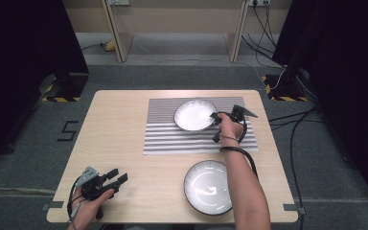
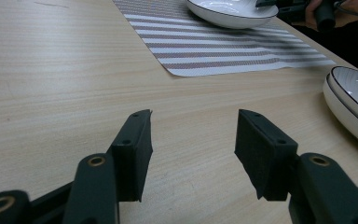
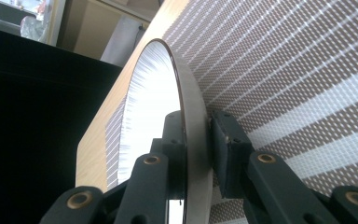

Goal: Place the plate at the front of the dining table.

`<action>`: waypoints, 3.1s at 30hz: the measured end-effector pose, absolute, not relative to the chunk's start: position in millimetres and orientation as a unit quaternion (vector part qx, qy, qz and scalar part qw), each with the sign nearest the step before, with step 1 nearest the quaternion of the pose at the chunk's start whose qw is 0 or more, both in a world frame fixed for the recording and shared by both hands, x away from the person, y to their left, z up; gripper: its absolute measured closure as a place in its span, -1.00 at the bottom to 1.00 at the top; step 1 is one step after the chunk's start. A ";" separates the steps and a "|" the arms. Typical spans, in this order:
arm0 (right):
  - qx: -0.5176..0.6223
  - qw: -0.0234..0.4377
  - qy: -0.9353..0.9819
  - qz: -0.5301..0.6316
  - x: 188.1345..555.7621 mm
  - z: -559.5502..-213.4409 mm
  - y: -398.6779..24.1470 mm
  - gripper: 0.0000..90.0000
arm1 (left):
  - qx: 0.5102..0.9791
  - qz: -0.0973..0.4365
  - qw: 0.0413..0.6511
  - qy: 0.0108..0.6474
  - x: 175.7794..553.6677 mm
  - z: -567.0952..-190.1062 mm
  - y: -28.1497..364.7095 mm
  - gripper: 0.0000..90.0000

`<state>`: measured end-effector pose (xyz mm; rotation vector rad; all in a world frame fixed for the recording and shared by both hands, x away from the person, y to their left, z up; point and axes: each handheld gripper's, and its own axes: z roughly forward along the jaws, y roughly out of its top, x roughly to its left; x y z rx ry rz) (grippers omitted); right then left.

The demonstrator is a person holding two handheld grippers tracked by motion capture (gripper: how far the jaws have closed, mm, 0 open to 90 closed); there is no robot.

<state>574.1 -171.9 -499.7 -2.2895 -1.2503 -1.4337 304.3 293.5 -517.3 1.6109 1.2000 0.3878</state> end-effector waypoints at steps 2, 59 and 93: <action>-0.766 0.085 -0.417 -0.482 574.0 -501.1 -172.6 0.69 | 0.673 0.161 0.521 0.501 304.4 -517.5 293.4 0.02; -0.760 0.022 -0.455 -0.464 540.2 -489.1 -207.9 0.15 | 0.674 0.162 0.520 0.499 305.1 -517.7 293.0 -0.01; -0.734 0.011 -0.485 -0.475 499.2 -476.0 -216.9 0.08 | 0.676 0.165 0.518 0.497 305.0 -517.5 292.2 -0.02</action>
